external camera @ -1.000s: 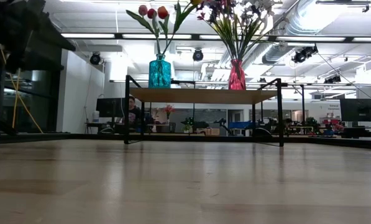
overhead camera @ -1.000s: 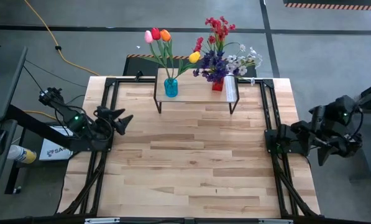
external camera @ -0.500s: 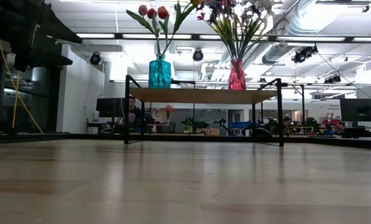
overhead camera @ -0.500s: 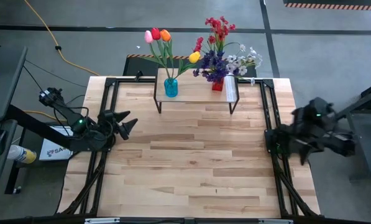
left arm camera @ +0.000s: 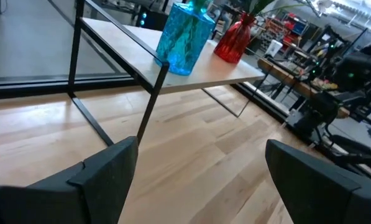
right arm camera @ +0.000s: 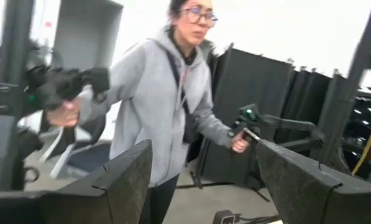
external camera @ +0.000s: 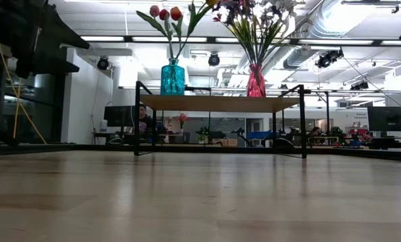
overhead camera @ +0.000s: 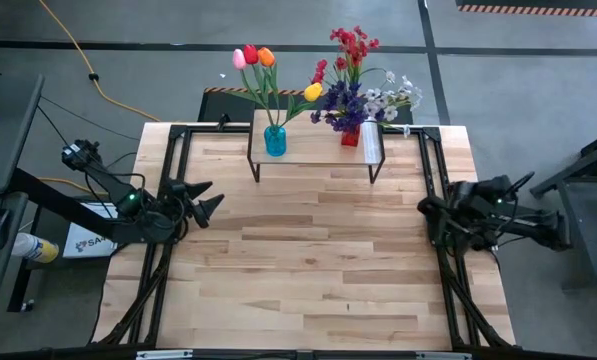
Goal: Pick and place flowers into a vace then onto a shelf
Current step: Return to Home Position
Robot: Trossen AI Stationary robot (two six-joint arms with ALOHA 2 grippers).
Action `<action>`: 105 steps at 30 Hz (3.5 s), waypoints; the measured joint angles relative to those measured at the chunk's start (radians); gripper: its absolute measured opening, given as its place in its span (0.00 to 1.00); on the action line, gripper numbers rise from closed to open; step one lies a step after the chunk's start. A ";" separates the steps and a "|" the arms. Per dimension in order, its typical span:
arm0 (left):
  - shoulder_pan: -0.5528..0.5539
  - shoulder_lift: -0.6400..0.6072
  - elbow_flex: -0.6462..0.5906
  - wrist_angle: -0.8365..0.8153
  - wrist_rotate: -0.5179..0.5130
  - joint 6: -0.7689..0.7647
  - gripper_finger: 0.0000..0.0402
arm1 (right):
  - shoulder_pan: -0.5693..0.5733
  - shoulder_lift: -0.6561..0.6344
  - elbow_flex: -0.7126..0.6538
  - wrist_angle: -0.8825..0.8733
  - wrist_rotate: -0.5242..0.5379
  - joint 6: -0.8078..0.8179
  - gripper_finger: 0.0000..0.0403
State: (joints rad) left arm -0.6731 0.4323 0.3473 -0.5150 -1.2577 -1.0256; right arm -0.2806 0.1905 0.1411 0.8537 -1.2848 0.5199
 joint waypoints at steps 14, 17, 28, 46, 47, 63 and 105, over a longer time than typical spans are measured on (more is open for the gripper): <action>0.209 0.156 0.000 0.158 0.126 0.060 0.96 | 0.000 0.000 -0.091 0.090 0.085 0.043 0.69; 0.305 0.214 0.000 0.306 0.262 0.202 0.96 | 0.000 0.000 -0.091 0.071 0.082 0.049 0.69; 0.575 0.251 -0.057 0.668 0.608 0.500 0.96 | 0.000 0.000 -0.091 0.064 0.019 0.011 0.69; 0.732 0.190 -0.222 0.908 0.815 0.633 0.96 | 0.000 0.066 -0.091 -0.021 0.043 -0.188 0.69; 0.732 0.188 -0.232 0.926 0.813 0.632 0.96 | 0.000 0.077 -0.091 -0.038 0.049 -0.211 0.69; 0.732 0.177 -0.326 0.993 0.767 0.655 0.96 | -0.002 0.117 -0.091 -0.095 0.040 -0.212 0.69; 0.731 0.180 -0.326 0.943 0.460 0.684 0.96 | -0.218 0.116 -0.131 -0.340 0.499 -0.274 0.69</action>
State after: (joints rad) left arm 0.0582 0.6125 0.0216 0.4278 -0.7976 -0.3418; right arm -0.4985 0.3069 0.0101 0.5133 -0.7855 0.2460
